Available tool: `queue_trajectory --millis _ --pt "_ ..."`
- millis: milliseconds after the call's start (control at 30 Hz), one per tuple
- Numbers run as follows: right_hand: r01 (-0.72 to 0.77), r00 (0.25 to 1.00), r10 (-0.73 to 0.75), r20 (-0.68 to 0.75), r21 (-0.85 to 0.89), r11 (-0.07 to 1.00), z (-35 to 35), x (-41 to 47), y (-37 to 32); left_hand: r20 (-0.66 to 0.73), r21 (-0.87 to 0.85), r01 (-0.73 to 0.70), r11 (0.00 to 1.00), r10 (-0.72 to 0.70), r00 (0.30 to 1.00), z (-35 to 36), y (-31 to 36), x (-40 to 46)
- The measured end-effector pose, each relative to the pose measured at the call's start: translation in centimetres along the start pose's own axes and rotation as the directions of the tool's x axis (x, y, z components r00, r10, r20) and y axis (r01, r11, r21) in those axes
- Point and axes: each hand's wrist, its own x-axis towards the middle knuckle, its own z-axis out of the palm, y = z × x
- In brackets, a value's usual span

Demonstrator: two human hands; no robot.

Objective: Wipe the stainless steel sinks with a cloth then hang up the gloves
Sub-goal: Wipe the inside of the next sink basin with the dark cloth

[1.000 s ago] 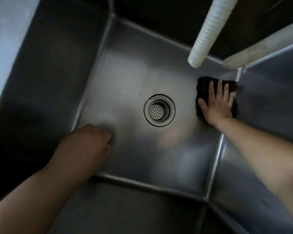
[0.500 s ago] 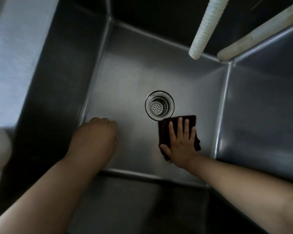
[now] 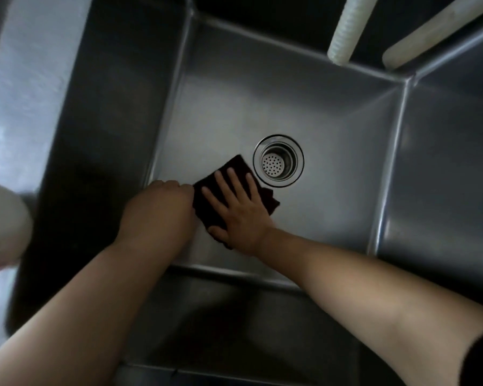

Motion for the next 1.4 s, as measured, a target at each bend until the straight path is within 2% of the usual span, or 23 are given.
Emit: queue_trajectory --millis 167,300,367,467,600,733,867,967,1067,1133,1200,1233,1300,1400 --pt "0.235 0.971 -0.233 0.061 -0.033 0.971 1.5 -5.7 1.6 0.043 -0.007 0.01 1.0 -0.009 0.999 0.3 -0.1 -0.1" --pt "0.256 0.963 -0.245 0.117 -0.098 0.962 1.4 -10.6 6.1 0.083 -0.021 0.01 1.0 -0.008 0.997 0.4 0.0 -0.3" --pt "0.152 0.979 -0.14 0.148 -0.074 0.986 1.1 -11.9 8.7 0.084 -0.026 0.013 1.0 -0.011 0.996 0.3 0.1 -0.4" --pt "-0.119 0.969 0.125 0.215 -0.043 0.992 1.5 -12.0 12.4 0.109 -0.007 0.017 1.0 -0.016 0.994 0.2 0.2 -0.4" --pt "-0.503 0.848 0.493 0.195 0.006 0.864 1.0 -10.0 16.2 0.127 0.007 0.017 1.0 -0.018 0.992 0.2 0.4 -0.3" --pt "-0.703 0.708 0.677 0.198 0.106 0.704 0.0 -8.5 18.2 0.129 0.005 0.008 1.0 -0.008 0.992 0.4 0.6 -0.3" --pt "-0.803 0.594 0.772 0.226 0.108 0.586 0.3 -10.0 15.5 0.135 0.022 -0.026 0.999 0.023 0.991 0.4 0.8 -0.4" --pt "-0.857 0.503 0.779 0.374 0.095 0.507 0.5 -11.8 12.1 0.112 -0.006 -0.039 0.999 0.04 0.993 0.2 0.9 -0.6" --pt "-0.917 0.377 0.738 0.56 0.112 0.383 0.8 -12.7 8.2 0.101 -0.032 -0.065 0.997 0.068 0.993 0.0 1.1 -0.7" --pt "-0.948 0.294 0.719 0.63 0.096 0.304 0.7 -12.5 5.5 0.104 -0.035 -0.09 0.995 0.093 0.99 -0.1 1.2 -0.8" --pt "-0.957 0.244 0.723 0.646 0.039 0.288 0.2 -11.8 3.5 0.094 -0.038 -0.111 0.993 0.115 0.989 -0.1 1.2 -0.8" --pt "-0.952 0.244 0.739 0.628 0.009 0.307 -0.1 -11.4 2.7 0.089 -0.03 -0.118 0.993 0.12 0.989 0.0 1.1 -0.8" --pt "-0.936 0.293 0.752 0.59 0.015 0.353 -1.4 -10.9 1.5 0.086 -0.012 -0.119 0.993 0.12 0.989 0.0 1.0 -0.9" --pt "-0.916 0.378 0.706 0.599 0.131 0.38 -3.8 -10.3 0.6 0.097 -0.014 -0.119 0.993 0.12 0.988 -0.4 1.0 -1.2"
